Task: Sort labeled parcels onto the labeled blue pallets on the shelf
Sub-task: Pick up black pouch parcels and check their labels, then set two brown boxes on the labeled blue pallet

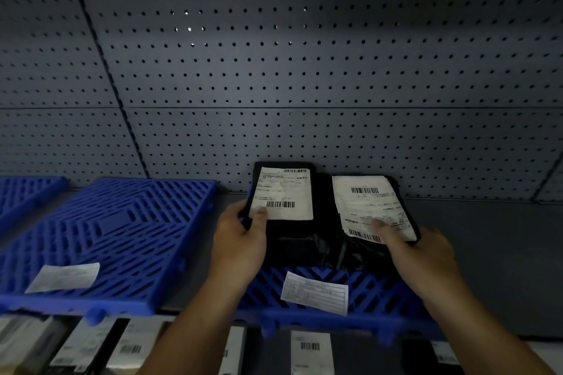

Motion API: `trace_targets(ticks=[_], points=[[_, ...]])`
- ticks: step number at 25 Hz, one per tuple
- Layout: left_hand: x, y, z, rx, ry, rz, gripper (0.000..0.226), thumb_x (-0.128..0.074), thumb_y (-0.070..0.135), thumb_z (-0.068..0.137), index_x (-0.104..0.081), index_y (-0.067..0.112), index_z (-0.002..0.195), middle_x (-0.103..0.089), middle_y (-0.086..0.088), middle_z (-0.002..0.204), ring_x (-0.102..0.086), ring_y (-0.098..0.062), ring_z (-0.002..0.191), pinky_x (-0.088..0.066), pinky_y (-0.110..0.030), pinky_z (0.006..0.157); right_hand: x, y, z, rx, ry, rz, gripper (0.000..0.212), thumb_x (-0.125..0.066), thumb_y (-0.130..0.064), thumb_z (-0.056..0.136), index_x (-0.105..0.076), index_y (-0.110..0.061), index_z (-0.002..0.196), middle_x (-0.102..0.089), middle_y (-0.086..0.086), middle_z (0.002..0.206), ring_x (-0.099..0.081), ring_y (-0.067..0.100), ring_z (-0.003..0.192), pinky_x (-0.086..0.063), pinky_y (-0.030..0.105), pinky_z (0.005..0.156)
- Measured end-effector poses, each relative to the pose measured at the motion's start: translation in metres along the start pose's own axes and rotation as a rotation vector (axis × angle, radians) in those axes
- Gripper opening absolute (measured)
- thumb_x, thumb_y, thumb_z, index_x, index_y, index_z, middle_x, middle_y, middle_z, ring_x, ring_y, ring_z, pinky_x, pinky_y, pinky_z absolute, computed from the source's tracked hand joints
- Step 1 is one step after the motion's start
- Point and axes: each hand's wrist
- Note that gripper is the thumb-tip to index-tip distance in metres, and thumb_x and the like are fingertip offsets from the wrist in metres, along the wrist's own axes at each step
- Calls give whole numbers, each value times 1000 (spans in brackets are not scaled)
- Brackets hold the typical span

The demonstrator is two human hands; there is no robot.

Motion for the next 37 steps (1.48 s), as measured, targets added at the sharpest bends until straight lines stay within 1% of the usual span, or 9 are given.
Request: trace_targets(ticks=[6, 8, 10, 14, 17, 20, 24, 30, 37], points=[[3, -5, -2, -35, -14, 36, 45, -59, 49, 97, -53, 31, 137, -63, 6, 129, -62, -14, 116, -54, -40, 99, 0, -8, -8, -93, -19, 166, 38, -66, -73, 74, -72, -39, 89, -72, -10, 102, -67, 14, 96, -55, 36, 84], [5, -6, -2, -45, -21, 20, 46, -61, 49, 96, -52, 32, 138, -62, 8, 128, -61, -11, 114, -52, -31, 92, 2, -9, -8, -66, 40, 217, 48, -67, -69, 77, -70, -36, 113, -70, -7, 117, -65, 12, 103, -53, 31, 83], [8, -6, -1, -64, -28, 13, 45, -62, 48, 95, -51, 36, 137, -57, 14, 126, -57, -8, 115, -46, -25, 86, 10, -8, -10, -61, 122, 242, 76, -66, -70, 78, -53, -31, 141, -56, 0, 142, -57, 20, 124, -50, 41, 98], [15, -9, -1, -157, -73, 26, 57, -66, 57, 88, -47, 42, 140, -53, 25, 124, -52, -2, 120, -45, -27, 93, 23, -4, -20, -26, 161, 301, 87, -64, -75, 73, -47, -31, 146, -55, -3, 142, -54, 16, 121, -48, 34, 86], [15, -5, -7, -207, -72, 135, 67, -67, 61, 84, -44, 40, 144, -51, 17, 139, -49, -8, 131, -45, -38, 106, 19, -1, -25, 39, 132, 174, 103, -62, -81, 63, -38, -34, 151, -44, -7, 153, -46, 15, 135, -42, 34, 95], [21, 9, -19, -234, -4, 203, 73, -60, 71, 80, -42, 41, 144, -43, 16, 143, -41, -14, 139, -41, -43, 110, 15, 1, -30, 130, 93, 57, 108, -63, -87, 61, -22, -49, 153, -27, -15, 160, -31, 11, 144, -36, 41, 111], [8, 33, -48, -338, -20, 227, 45, -52, 71, 82, -47, 57, 124, -42, 32, 127, -43, -5, 132, -41, -39, 109, 31, 15, -32, 138, 63, 76, 87, -54, -98, 58, -21, -74, 135, -26, -27, 155, -30, 5, 142, -32, 43, 115], [-110, 76, -112, -595, -210, 172, 37, -56, 69, 87, -58, 50, 119, -51, 35, 125, -48, 4, 121, -39, -27, 102, 139, 80, -31, 62, 249, 71, 89, -53, -92, 58, -44, -47, 135, -44, -19, 137, -44, 7, 129, -42, 34, 103], [-309, 101, -220, -519, -489, 72, 23, -69, 46, 87, -64, 50, 108, -58, 28, 116, -49, 18, 112, -38, -19, 90, 344, 199, -31, -72, 426, 115, 85, -60, -79, 69, -44, -39, 142, -45, -16, 145, -49, 10, 126, -47, 33, 97]])
Point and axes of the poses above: each hand's wrist, its own z-axis towards the middle knuckle, its own x-axis out of the back of the hand, y = z × x
